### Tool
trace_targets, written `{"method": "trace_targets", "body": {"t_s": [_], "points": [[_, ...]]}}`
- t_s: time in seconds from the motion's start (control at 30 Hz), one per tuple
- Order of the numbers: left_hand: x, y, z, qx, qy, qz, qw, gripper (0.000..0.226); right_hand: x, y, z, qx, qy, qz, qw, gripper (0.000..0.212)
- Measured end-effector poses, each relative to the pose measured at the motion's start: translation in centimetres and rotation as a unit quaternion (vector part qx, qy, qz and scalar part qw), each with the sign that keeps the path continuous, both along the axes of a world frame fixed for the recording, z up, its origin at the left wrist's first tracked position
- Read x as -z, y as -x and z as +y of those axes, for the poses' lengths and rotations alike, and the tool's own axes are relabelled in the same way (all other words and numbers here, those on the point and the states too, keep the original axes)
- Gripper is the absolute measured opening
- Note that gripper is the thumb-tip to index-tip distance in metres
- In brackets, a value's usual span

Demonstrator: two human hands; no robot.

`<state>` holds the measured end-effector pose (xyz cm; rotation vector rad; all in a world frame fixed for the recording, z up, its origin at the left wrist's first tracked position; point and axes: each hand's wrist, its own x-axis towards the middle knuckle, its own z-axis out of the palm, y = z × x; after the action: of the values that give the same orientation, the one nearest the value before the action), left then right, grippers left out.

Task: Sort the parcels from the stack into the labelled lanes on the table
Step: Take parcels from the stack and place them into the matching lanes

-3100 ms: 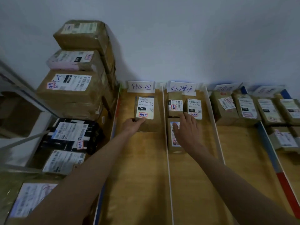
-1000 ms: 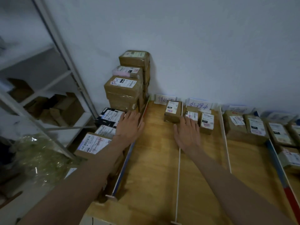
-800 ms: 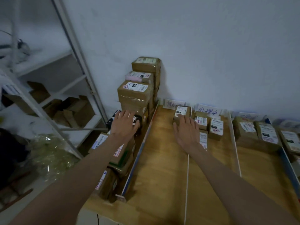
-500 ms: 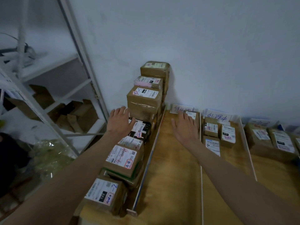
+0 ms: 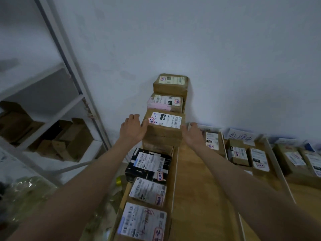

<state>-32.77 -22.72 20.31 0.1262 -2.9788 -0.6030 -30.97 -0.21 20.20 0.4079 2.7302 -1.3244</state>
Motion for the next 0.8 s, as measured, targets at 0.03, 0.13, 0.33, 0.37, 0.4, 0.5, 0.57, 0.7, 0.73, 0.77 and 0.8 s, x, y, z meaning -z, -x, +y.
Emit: {"method": "trace_targets", "body": {"t_s": [0.03, 0.13, 0.33, 0.37, 0.4, 0.5, 0.57, 0.7, 0.73, 0.77, 0.8], "points": [[0.5, 0.6, 0.2, -0.001, -0.024, -0.017, 1.0, 0.06, 0.3, 0.6, -0.3, 0.01, 0.029, -0.017, 0.999, 0.069], [2.0, 1.6, 0.9, -0.001, -0.118, -0.046, 0.992, 0.055, 1.3, 1.6, -1.2, 0.032, 0.1, -0.053, 0.993, 0.069], [3.0, 0.3, 1.1, -0.015, -0.207, -0.029, 0.978, 0.047, 1.3, 1.3, -1.8, 0.048, 0.133, -0.034, 0.989, 0.055], [2.9, -0.2, 1.1, -0.016, -0.215, -0.029, 0.976, 0.046, 1.1, 1.1, -1.7, 0.047, 0.144, -0.022, 0.988, 0.054], [2.9, -0.8, 1.3, -0.015, -0.224, -0.026, 0.974, 0.045, 0.8, 0.8, -1.6, 0.046, 0.159, -0.009, 0.986, 0.054], [2.7, -3.7, 2.0, -0.012, -0.251, -0.033, 0.967, 0.037, -0.2, 0.4, -1.1, 0.052, 0.189, 0.031, 0.98, 0.051], [2.6, -5.4, 2.0, -0.015, -0.263, -0.044, 0.964, 0.04, -1.0, 0.3, -0.6, 0.051, 0.185, 0.038, 0.981, 0.05], [1.2, -6.9, 0.1, -0.075, -0.293, -0.013, 0.953, 0.055, -1.9, -0.2, 0.7, -0.004, 0.208, 0.007, 0.978, 0.035], [0.6, -6.9, -0.5, -0.077, -0.3, -0.01, 0.951, 0.06, -2.2, -0.5, 1.1, -0.019, 0.214, 0.001, 0.977, 0.032], [0.1, -7.0, -1.0, -0.06, -0.299, -0.031, 0.952, 0.067, -2.4, -0.8, 1.4, -0.034, 0.216, -0.006, 0.976, 0.032], [-0.5, -7.1, -1.3, -0.029, -0.295, -0.077, 0.952, 0.077, -2.6, -1.1, 1.8, -0.048, 0.214, -0.012, 0.976, 0.033]]}}
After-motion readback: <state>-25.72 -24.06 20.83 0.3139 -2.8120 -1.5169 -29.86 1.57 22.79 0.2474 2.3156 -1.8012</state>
